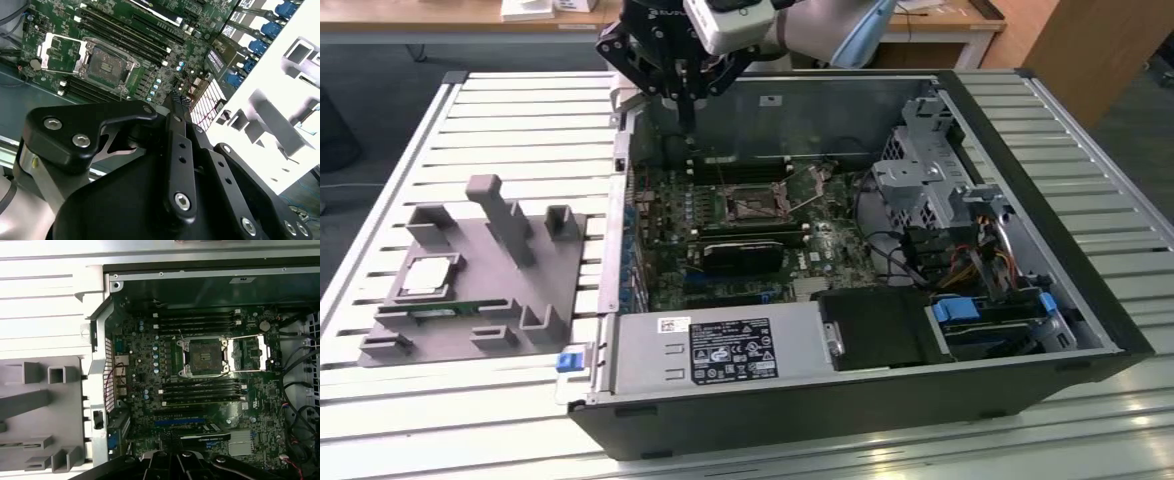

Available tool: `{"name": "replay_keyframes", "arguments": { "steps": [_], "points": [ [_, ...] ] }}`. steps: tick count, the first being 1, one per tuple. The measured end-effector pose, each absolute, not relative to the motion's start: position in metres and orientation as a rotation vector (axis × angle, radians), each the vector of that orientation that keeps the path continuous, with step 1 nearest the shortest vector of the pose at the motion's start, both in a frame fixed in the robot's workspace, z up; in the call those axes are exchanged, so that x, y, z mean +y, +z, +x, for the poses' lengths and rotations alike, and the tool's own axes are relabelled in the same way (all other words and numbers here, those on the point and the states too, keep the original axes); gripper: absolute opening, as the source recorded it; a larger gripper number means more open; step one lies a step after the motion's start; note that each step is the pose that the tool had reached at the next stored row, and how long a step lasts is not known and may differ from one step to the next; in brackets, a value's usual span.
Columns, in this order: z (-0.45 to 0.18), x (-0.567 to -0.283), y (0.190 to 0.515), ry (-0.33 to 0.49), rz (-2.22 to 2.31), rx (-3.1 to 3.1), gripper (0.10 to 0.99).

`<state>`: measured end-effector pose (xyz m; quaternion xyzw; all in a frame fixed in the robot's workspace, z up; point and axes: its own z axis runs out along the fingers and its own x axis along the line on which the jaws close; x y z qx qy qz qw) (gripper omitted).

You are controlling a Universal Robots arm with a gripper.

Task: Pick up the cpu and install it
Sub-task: 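Reach for the cpu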

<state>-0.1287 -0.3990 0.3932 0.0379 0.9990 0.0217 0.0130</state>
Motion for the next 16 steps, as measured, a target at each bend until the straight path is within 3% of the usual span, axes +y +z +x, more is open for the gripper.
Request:
{"name": "replay_keyframes", "arguments": {
  "steps": [16],
  "points": [
    [-0.145, -0.399, 0.392, 0.068, 0.118, 3.113, 0.106]
  ]
}}
